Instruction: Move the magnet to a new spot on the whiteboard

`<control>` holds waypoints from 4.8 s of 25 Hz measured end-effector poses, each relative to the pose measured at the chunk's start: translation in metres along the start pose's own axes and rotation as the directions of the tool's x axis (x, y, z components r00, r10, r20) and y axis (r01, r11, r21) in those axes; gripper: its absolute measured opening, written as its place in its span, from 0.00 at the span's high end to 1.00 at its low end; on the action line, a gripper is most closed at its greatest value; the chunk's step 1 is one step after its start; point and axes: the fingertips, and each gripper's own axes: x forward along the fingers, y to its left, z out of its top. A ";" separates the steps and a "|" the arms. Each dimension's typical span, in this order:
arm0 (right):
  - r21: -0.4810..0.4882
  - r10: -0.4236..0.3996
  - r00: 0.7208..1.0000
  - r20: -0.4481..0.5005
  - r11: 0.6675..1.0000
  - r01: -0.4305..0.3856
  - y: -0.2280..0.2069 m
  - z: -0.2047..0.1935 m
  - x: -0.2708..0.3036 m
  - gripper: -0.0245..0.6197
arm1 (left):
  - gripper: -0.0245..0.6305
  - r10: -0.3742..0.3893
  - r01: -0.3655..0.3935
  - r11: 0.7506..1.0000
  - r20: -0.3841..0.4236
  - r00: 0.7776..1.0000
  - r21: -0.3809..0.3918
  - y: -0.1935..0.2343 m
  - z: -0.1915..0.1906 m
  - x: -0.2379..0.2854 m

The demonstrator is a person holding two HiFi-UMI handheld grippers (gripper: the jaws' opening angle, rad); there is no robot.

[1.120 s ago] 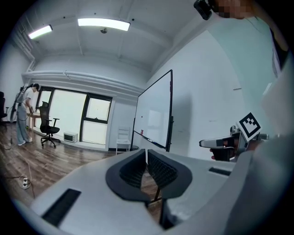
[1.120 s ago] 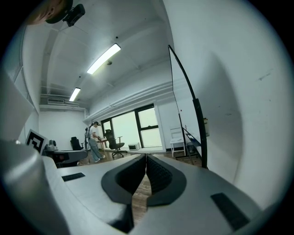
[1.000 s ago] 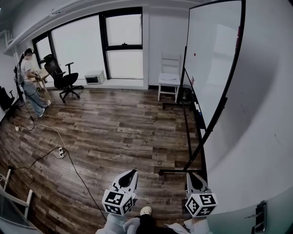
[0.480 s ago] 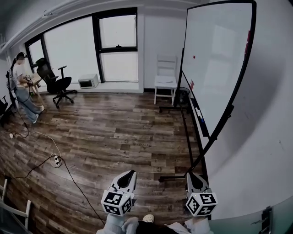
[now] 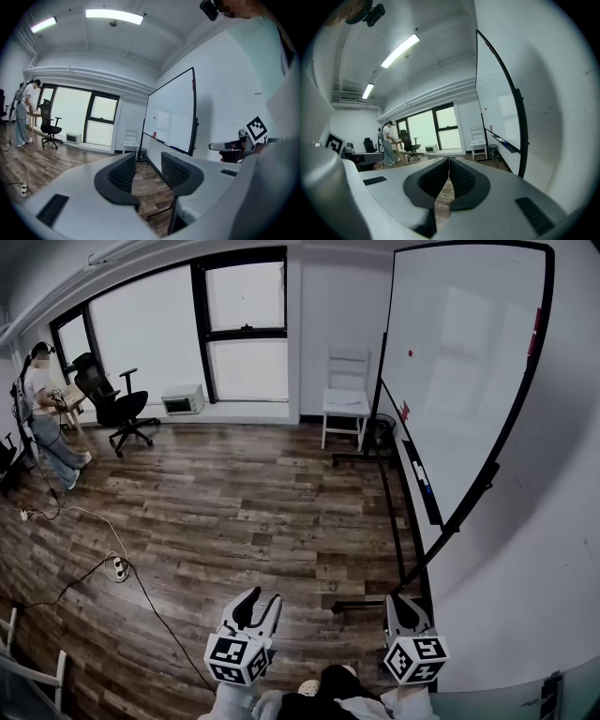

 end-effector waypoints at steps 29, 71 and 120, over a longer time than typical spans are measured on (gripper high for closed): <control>0.022 0.054 0.999 0.004 0.998 -0.054 -0.050 0.059 0.255 0.92 | 0.68 0.028 -0.027 0.999 -0.015 1.000 0.018 0.119 0.042 0.202; 0.084 -0.021 1.000 0.000 0.996 0.021 -0.124 0.086 0.418 0.92 | 0.68 -0.091 0.095 0.993 -0.067 0.994 0.069 0.167 0.071 0.405; 0.050 -0.171 0.985 0.009 0.984 0.170 -0.184 0.199 0.781 0.92 | 0.68 -0.243 0.247 0.966 -0.052 0.969 0.075 0.372 0.181 0.757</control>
